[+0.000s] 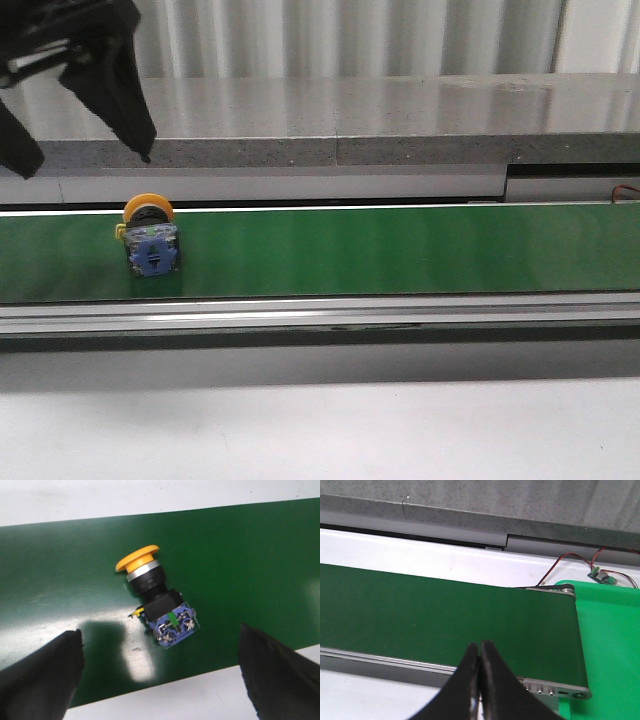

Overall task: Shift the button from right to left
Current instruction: 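Lower the left gripper over the yellow button and close on its base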

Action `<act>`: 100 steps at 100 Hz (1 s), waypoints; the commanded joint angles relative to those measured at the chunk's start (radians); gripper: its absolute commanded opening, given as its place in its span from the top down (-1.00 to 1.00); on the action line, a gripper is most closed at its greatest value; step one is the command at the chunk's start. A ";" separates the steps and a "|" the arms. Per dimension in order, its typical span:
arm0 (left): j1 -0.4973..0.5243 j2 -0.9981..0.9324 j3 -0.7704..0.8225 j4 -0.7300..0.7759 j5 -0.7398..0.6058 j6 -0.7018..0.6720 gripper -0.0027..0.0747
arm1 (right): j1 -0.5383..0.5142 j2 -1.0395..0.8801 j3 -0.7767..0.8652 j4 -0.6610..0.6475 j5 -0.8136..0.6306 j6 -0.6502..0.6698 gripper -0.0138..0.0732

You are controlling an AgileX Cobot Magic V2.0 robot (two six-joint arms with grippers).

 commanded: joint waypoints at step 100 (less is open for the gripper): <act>0.053 0.183 -0.071 0.139 -0.011 -0.126 0.99 | -0.001 0.000 -0.023 0.009 -0.062 -0.010 0.84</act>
